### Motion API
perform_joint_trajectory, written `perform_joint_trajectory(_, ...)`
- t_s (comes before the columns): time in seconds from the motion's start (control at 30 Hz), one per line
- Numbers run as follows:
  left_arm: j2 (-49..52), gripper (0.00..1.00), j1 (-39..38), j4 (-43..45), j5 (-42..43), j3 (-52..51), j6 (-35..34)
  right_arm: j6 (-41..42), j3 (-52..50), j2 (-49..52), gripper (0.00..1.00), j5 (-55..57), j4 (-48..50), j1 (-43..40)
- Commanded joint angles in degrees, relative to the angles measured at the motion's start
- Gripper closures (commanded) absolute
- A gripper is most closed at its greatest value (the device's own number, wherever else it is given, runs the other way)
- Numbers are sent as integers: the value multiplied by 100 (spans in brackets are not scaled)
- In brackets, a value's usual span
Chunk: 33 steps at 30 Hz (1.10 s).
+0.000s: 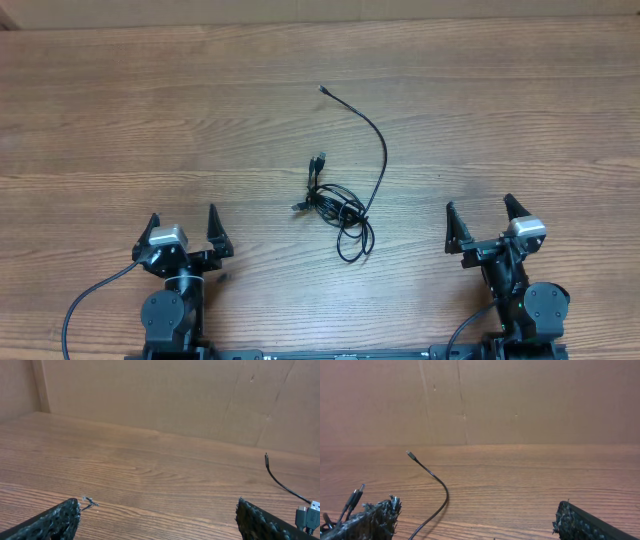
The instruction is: Untangle cables
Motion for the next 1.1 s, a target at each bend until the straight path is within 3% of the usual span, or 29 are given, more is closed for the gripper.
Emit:
perform_joint_trajectory(0.0,-44,1,63,2,31,-13,90,-22,-61,-57,0,-28,33,15)
perform_joint_trajectory(1.07,-44,1,61,-216,249,87,184,-22,-61,-57,0,-28,33,15)
